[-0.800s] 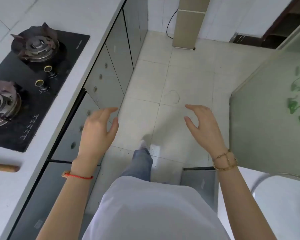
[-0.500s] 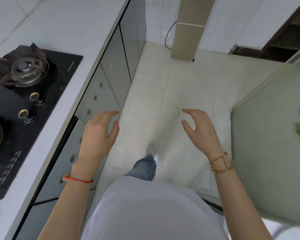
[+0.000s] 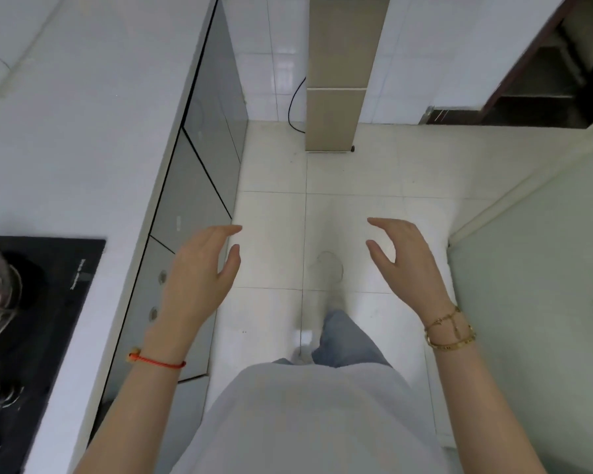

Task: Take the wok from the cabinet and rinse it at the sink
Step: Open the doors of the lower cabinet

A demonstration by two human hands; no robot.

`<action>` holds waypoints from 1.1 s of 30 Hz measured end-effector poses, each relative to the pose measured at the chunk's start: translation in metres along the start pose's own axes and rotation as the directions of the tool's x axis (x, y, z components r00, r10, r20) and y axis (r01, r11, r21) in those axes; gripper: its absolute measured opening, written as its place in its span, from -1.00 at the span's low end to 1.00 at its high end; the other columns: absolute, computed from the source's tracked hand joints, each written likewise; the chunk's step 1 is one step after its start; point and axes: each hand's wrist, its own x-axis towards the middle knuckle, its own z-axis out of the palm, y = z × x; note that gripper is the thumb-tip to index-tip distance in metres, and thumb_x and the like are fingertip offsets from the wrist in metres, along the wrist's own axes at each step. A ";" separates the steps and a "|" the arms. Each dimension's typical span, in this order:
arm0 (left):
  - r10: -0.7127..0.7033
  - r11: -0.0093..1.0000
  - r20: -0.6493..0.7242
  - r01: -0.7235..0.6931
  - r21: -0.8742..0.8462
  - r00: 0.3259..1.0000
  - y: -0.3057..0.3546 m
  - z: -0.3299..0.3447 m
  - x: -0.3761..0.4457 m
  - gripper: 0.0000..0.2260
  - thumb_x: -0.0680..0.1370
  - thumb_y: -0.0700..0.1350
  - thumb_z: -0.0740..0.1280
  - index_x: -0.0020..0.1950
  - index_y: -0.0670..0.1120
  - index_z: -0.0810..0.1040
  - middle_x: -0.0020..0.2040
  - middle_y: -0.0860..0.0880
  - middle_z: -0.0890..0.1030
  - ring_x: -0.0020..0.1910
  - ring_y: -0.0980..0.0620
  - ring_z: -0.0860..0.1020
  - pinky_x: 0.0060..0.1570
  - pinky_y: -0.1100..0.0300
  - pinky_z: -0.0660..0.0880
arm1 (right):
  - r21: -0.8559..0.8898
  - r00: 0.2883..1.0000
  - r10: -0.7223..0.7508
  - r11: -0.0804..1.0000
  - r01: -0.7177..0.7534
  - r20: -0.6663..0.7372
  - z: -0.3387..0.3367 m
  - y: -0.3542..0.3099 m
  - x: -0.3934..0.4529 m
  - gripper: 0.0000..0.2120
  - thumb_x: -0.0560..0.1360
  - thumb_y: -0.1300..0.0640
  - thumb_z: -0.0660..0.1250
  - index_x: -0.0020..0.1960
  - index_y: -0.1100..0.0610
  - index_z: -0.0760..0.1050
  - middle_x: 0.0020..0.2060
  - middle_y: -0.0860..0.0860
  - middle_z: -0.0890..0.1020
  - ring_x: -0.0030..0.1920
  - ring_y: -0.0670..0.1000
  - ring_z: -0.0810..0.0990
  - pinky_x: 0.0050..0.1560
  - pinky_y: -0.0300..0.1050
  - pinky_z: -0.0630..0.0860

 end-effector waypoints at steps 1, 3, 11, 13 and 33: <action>-0.009 1.000 0.013 0.009 -0.002 1.000 -0.003 0.004 0.018 -0.73 0.61 -0.19 0.28 0.31 -0.15 0.53 0.20 -0.10 0.62 0.17 -0.08 0.57 0.21 0.18 0.40 | 0.004 1.000 0.015 1.000 -0.015 0.005 0.002 0.005 0.016 -0.65 0.61 0.10 0.29 0.38 0.11 0.47 0.26 0.02 0.57 0.30 0.01 0.44 0.32 -0.21 0.29; -0.033 0.999 0.022 0.033 -0.004 0.999 -0.008 0.014 0.056 -0.72 0.61 -0.19 0.29 0.32 -0.16 0.54 0.20 -0.11 0.62 0.18 -0.08 0.57 0.22 0.21 0.37 | -0.001 1.000 0.018 1.000 -0.018 0.018 0.006 0.018 0.054 -0.65 0.60 0.10 0.29 0.38 0.12 0.47 0.26 0.03 0.57 0.30 0.01 0.44 0.31 -0.27 0.25; -0.155 0.988 -0.079 0.154 -0.021 0.985 -0.009 0.051 0.223 -0.73 0.62 -0.16 0.27 0.31 -0.12 0.53 0.20 -0.09 0.62 0.15 -0.07 0.58 0.17 0.11 0.47 | -0.025 0.989 -0.137 0.990 0.138 0.048 -0.005 0.055 0.265 -0.67 0.59 0.15 0.33 0.34 0.15 0.50 0.22 0.06 0.60 0.27 0.04 0.48 0.30 -0.29 0.25; -0.197 0.980 -0.132 0.193 -0.043 0.971 -0.007 0.054 0.263 -0.74 0.62 -0.17 0.28 0.30 -0.12 0.54 0.18 -0.09 0.63 0.13 -0.08 0.59 0.14 0.08 0.50 | -0.026 0.979 -0.192 0.981 0.194 0.063 -0.010 0.058 0.324 -0.67 0.59 0.14 0.33 0.33 0.15 0.50 0.21 0.05 0.60 0.25 0.05 0.49 0.30 -0.26 0.29; -0.608 0.761 -0.454 0.641 -0.100 0.652 -0.110 0.045 0.464 -0.76 0.57 -0.26 0.33 0.23 -0.14 0.58 0.12 -0.08 0.65 0.08 -0.13 0.61 0.11 -0.04 0.51 | 0.189 0.661 -0.618 0.775 0.603 0.426 0.118 -0.051 0.699 -0.67 0.60 0.12 0.29 0.35 0.14 0.47 0.23 0.04 0.57 0.29 0.01 0.44 0.29 -0.16 0.38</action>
